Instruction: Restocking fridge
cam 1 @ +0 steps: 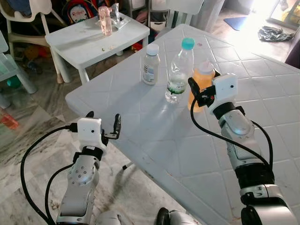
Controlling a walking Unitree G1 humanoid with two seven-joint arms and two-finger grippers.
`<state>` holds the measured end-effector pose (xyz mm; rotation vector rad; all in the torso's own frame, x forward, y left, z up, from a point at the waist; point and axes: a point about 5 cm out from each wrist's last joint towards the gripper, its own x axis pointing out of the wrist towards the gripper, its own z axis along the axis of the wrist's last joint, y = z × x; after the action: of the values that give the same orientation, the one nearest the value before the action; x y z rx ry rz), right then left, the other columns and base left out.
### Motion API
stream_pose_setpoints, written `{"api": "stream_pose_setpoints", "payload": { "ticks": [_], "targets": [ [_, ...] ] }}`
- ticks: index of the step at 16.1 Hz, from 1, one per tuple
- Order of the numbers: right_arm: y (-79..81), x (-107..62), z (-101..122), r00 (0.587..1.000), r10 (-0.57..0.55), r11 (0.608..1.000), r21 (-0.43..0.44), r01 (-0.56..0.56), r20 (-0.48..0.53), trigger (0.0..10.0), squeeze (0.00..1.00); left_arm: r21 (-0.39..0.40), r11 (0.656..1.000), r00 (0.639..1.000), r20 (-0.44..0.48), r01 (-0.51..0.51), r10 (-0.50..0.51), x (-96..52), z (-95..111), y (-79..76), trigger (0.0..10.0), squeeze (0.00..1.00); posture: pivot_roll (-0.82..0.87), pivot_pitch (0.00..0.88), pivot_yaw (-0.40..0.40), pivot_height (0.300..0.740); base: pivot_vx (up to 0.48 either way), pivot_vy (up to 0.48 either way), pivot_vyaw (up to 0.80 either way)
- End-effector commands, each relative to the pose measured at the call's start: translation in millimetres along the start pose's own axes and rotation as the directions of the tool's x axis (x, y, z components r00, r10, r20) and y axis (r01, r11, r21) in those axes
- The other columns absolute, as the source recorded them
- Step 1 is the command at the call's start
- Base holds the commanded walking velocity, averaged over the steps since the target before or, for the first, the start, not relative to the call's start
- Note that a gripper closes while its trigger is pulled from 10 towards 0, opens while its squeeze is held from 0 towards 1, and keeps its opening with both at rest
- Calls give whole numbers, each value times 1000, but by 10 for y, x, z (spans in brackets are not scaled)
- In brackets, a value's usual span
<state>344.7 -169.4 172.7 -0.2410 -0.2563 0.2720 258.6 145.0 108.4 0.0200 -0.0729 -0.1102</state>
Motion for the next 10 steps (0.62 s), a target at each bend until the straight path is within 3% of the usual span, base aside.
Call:
{"api": "stream_pose_setpoints", "payload": {
  "ticks": [1, 2, 3, 4, 6, 7, 8, 10],
  "targets": [
    [-92, -17, -17, 1000, -24, 1000, -8, 24, -8, 10000, 380, 3, 1000, 1000, -12, 1, -1, -11, -16, -4, 10000, 0, 146, 103, -28, 740, 0, 0, 0],
    [-110, -25, -13, 999, -32, 999, -3, 32, -2, 10000, 353, 4, 1000, 1000, -13, 2, -2, -12, -16, -1, 10000, 0, 147, 104, -27, 740, 0, 0, 0],
    [-120, -31, -8, 999, -33, 999, 19, 32, 5, 10000, 427, 2, 1000, 1000, -13, 4, -4, -13, -16, 0, 10000, 0, 148, 104, -25, 740, 0, 0, 0],
    [-136, -35, -7, 999, -39, 999, 15, 39, 6, 10000, 1000, 1, 1000, 1000, -14, 6, -6, -14, -17, 0, 10000, 0, 147, 105, -24, 740, 0, 0, 0],
    [-167, -35, 16, 998, -53, 998, 23, 52, 21, 10000, 1000, 4, 1000, 1000, -14, 10, -10, -13, -15, -1, 10000, 0, 146, 105, -20, 740, 0, 0, 0],
    [-183, -31, 21, 998, -58, 998, 29, 57, 24, 10000, 647, 5, 1000, 1000, -14, 12, -12, -11, -12, -5, 10000, 0, 146, 106, -19, 740, 0, 0, 0],
    [-186, -31, 21, 998, -53, 998, 26, 52, 24, 10000, 0, 5, 1000, 1000, -14, 13, -13, -10, -12, -5, 10000, 0, 146, 106, -19, 740, 0, 0, 0],
    [-204, -28, 26, 998, -55, 998, 22, 54, 23, 10000, 0, 6, 1000, 1000, -15, 15, -15, -11, -15, -5, 10000, 0, 146, 106, -19, 740, 0, 0, 0]
  ]
}}
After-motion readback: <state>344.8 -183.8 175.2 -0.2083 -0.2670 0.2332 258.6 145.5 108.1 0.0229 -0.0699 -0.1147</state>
